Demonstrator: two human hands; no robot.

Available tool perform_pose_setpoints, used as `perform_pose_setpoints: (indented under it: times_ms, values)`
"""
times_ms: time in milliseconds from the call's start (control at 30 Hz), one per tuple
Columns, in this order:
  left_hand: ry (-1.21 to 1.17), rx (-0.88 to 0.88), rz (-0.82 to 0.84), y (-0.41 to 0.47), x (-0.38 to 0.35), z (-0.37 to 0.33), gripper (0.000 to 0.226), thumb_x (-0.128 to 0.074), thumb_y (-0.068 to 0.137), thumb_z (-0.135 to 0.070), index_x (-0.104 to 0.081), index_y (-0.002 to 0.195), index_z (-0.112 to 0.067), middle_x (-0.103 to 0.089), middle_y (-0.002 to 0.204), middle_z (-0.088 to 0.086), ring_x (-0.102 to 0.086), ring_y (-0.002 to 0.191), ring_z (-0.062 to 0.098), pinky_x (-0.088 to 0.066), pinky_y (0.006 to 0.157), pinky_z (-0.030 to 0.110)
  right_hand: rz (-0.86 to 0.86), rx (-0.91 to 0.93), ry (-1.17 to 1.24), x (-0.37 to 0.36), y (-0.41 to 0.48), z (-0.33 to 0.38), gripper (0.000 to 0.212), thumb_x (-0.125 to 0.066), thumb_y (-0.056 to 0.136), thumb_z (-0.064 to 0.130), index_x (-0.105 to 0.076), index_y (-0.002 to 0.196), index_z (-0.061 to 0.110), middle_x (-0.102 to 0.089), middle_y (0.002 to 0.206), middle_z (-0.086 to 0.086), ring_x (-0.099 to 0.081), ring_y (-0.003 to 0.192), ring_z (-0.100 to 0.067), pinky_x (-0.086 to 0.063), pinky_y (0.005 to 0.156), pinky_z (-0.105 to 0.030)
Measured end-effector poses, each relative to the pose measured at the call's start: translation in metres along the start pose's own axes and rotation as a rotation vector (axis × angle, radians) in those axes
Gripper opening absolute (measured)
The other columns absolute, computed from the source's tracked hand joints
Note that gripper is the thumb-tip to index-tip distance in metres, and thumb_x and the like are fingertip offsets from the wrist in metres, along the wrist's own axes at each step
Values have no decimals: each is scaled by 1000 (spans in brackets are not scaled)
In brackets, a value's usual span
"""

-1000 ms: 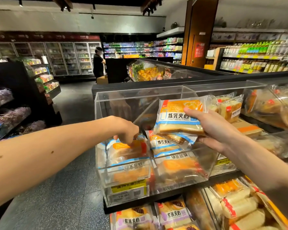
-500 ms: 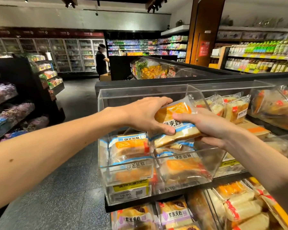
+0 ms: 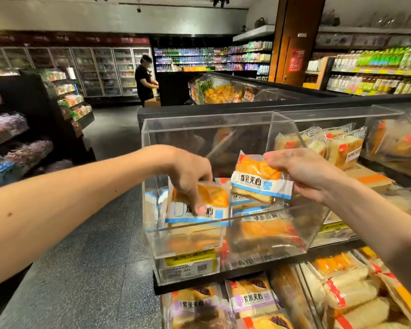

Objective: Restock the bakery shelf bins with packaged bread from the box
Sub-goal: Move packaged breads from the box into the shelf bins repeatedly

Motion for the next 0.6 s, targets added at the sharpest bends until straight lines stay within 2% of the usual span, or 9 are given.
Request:
perform_pose_setpoints:
  times_ms: [67,133,200,267,333,400,433,500,600]
  values:
    - [18,23,88,14,-19,0,29,-87,73,-36,-65,86,-21,-63,72,-10,-57,62,9,-45,51,16,-18,-7,-16,0,1,0,13,-56,98,3,-66,106,4,-75,80,-13,-74,65,-16,-62,60,-30]
    - [50,47,156,23,-33,1,27,-85,77,-31,-63,83,-17,-58,67,-4,-47,50,8,-39,43,15,-16,-6,-41,0,0,0,13,-56,98,3,-66,107,6,-76,86,-14,-74,69,-18,-63,65,-32]
    - [129,92,215,26,-41,4,35,-81,81,-38,-54,73,-17,-48,64,1,-36,43,11,-32,37,16,-13,6,-66,-1,-1,0,14,-56,99,4,-67,106,7,-75,91,-15,-73,74,-19,-62,70,-33]
    - [240,142,234,23,-42,3,38,-76,83,-47,-53,77,-18,-47,67,0,-36,46,13,-33,38,16,-12,18,-93,0,-2,0,14,-56,99,5,-67,106,8,-74,94,-15,-72,78,-19,-61,70,-32]
    - [335,176,250,19,-42,1,39,-74,82,-52,-59,93,-18,-53,79,1,-43,54,15,-36,42,17,-6,21,-100,2,0,0,14,-56,99,5,-67,107,8,-74,94,-15,-72,77,-18,-62,68,-30]
    - [424,211,227,13,-37,-1,54,-74,78,-60,-63,106,-15,-62,97,4,-55,72,21,-41,56,24,5,18,-99,3,2,-2,14,-56,99,5,-67,107,8,-74,93,-14,-72,74,-16,-62,66,-28]
    - [432,217,169,9,-30,-2,65,-74,74,-64,-64,114,-14,-66,107,5,-59,84,23,-43,64,28,11,16,-102,3,4,-3,14,-56,99,5,-67,108,8,-74,91,-13,-72,72,-15,-62,65,-28]
    - [303,179,-77,0,-5,-5,79,-73,69,-71,-61,123,-15,-66,117,3,-61,96,22,-47,77,31,25,20,-104,2,7,-4,16,-56,98,4,-66,110,9,-73,89,-11,-71,70,-14,-62,64,-27]
    - [7,-66,-430,-8,25,-13,99,-72,65,-73,-39,145,-23,-53,136,3,-52,118,21,-43,97,32,38,19,-68,-2,14,-2,24,-60,96,3,-64,118,11,-74,90,-13,-71,76,-19,-63,72,-34]
Point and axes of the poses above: each hand's wrist, its own y-axis towards the middle knuckle, its own x-axis out of the back of the hand, z = x × y, the point moved 5 cm from there along y, towards the middle knuckle
